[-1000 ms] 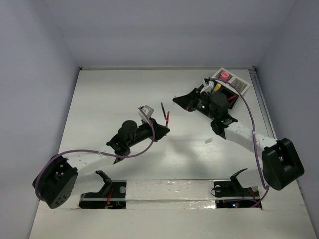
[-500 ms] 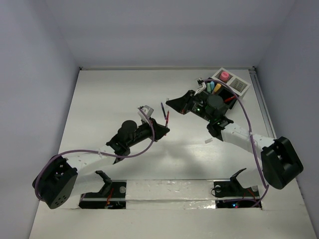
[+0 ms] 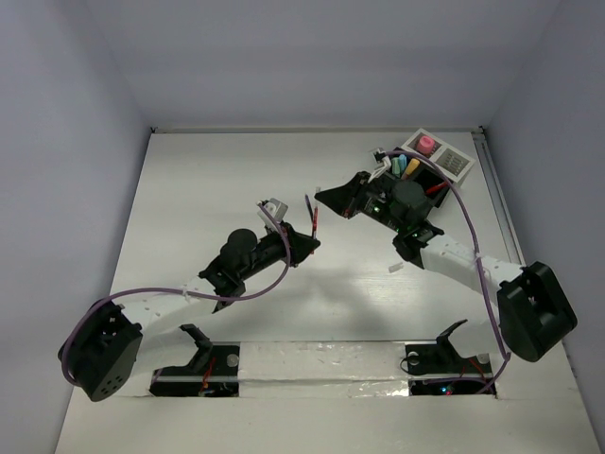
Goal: Sort the stationery into containers
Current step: Close the pen cap on the pen.
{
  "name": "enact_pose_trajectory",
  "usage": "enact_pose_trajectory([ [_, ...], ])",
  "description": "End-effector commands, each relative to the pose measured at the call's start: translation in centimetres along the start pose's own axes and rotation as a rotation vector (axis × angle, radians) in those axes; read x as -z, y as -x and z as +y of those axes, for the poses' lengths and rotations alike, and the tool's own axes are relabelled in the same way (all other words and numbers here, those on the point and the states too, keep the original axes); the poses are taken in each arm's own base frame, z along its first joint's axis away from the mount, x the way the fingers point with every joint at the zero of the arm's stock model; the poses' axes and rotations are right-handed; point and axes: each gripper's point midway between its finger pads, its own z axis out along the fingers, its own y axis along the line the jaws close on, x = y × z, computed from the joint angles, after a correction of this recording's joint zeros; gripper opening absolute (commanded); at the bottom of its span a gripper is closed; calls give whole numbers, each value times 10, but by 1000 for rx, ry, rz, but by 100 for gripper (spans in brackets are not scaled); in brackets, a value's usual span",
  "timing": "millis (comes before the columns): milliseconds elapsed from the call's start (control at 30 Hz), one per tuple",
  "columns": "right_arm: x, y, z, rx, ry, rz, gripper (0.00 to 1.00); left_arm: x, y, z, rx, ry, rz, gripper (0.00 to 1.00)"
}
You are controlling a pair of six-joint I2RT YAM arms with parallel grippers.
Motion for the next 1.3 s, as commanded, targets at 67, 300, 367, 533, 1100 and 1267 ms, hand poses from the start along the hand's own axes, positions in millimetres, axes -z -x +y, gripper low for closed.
enact_pose_trajectory([
  [67,1,17,21,50,54,-47,0,2,14,-5,-25,-16,-51,0],
  [300,1,11,24,47,65,-29,0,3,16,-4,-28,-4,-60,0],
  [367,0,6,26,46,68,-15,0,4,16,-3,-29,-1,-61,0],
  [533,-3,-9,28,37,84,24,0,4,18,-3,-33,4,-68,0],
  [1100,16,-63,6,52,19,132,0,11,27,-5,-34,1,-104,0],
  [1267,18,-73,3,82,-8,175,0,12,31,-8,-34,-7,-117,0],
])
